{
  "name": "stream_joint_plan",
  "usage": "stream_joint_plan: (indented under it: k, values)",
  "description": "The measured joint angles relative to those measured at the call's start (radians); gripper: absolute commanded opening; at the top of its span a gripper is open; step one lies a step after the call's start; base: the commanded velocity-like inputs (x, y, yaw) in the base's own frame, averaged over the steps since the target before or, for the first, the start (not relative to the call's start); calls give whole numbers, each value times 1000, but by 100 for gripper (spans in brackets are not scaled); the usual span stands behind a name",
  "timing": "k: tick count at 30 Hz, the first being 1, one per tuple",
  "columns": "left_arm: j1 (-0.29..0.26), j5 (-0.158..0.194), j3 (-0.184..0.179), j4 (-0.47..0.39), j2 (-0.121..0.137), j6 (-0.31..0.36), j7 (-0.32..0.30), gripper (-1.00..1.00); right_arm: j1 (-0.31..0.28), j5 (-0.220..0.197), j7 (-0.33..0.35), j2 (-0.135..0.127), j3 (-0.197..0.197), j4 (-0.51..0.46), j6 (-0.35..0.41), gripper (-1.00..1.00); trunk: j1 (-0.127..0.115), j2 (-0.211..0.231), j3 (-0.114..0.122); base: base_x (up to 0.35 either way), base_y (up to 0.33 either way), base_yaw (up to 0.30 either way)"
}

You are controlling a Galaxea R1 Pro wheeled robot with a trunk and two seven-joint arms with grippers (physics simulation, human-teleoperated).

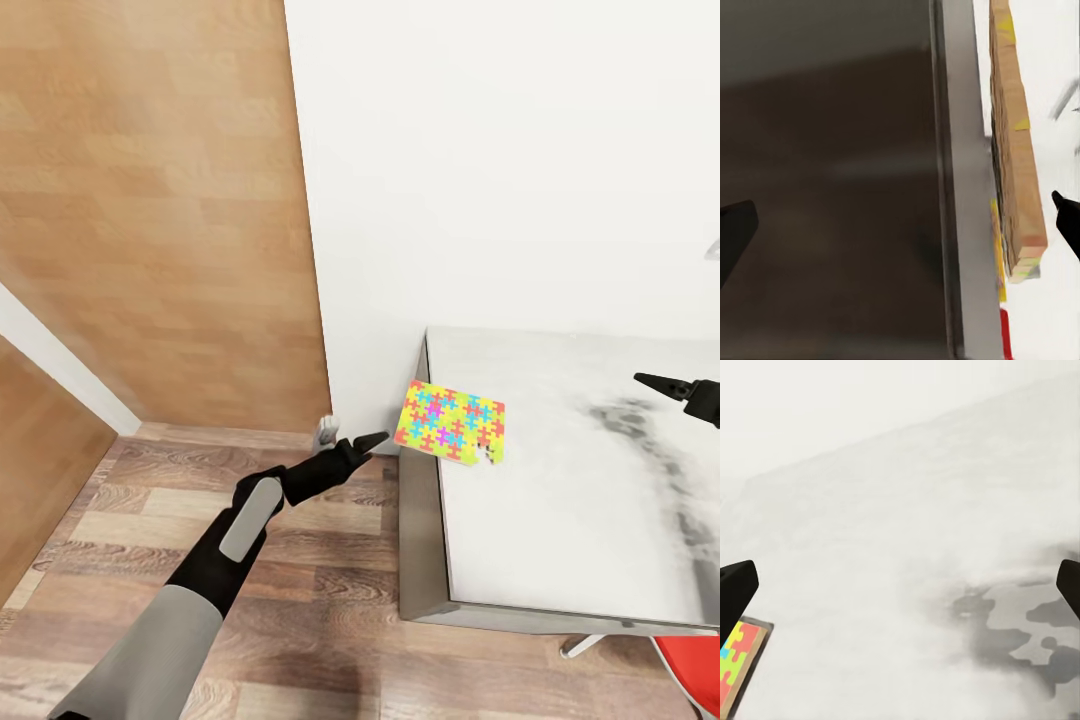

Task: Put all the toys in the child's room - the three board games (two on the bed and one on the table), the two jigsaw puzzles on the table, and the tennis ball on the table - inside the toy box on the table in the child's room.

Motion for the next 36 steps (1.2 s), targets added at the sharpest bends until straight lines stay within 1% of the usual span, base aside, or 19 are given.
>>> stream_joint_plan:
  k: [9, 27, 36]
  values:
    - [-1, 0, -1, -24, -1, 0, -8, 100, 2, 0, 1, 0, 1, -1, 0, 100, 0, 0, 0, 0, 0, 0]
    - [-3, 0, 0, -36, 0, 0, -10, 100, 6, 0, 1, 0, 3, -1, 0, 100, 0, 0, 0, 0, 0, 0]
    - [-23, 0, 0, -38, -1, 2, -5, 100, 7, 0, 1, 1, 3, -1, 0, 100, 0, 0, 0, 0, 0, 0]
